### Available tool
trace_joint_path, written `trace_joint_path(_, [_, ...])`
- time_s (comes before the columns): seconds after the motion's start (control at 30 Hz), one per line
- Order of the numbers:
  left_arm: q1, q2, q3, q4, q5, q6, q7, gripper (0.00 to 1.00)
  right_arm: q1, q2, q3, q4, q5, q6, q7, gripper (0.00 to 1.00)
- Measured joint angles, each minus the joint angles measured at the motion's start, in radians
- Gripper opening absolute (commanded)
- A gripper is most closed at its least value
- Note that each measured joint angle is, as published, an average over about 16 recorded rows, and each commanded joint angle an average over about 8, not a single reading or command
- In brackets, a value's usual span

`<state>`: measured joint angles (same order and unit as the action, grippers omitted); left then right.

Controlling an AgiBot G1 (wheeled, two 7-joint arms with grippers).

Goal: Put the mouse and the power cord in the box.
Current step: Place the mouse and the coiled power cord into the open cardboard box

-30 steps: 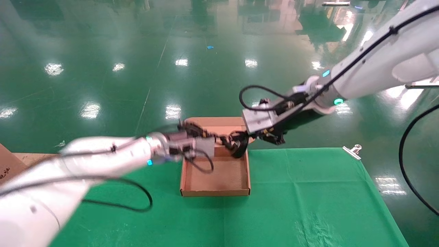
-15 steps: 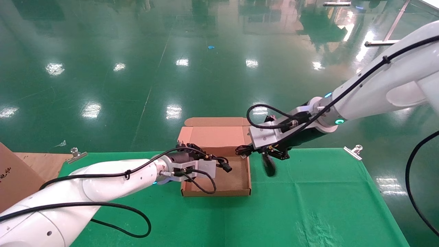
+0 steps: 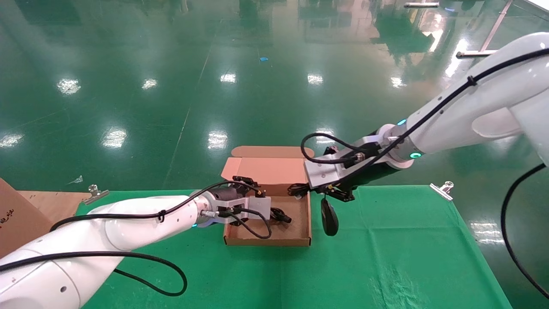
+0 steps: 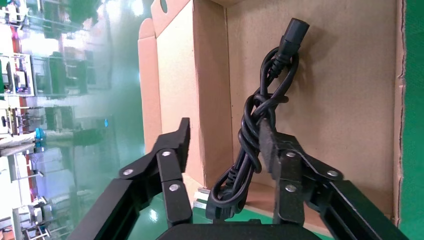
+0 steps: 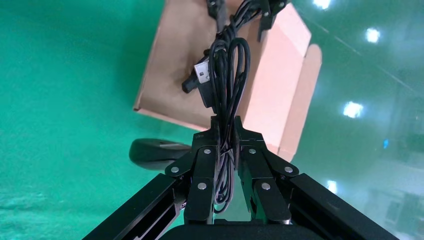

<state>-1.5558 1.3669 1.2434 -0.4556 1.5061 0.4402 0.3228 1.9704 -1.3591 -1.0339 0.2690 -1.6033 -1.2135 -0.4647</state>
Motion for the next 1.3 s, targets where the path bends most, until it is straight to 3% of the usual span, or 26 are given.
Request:
trace_joint_path(0.27, [-0.034,-0.023,-0.001,0.04,-0.068,0.04,0.046,1.0,-0.011,-0.006,-0.033,0.088,0.02,0.064,0.048,0.0])
trace_joint_path(0.8, [-0.069,-0.17,-0.153,0.158,-0.299,0.235,0.32,1.0,-0.129,-0.014,-0.19,0.295,0.049,0.403,0.167,0.0])
trace_joint_path(1.3, [-0.078,-0.169,-0.226,0.281,-0.397,0.321,0.496,1.0,-0.187,-0.014,-0.335,0.323,0.088,0.51,0.239,0.0])
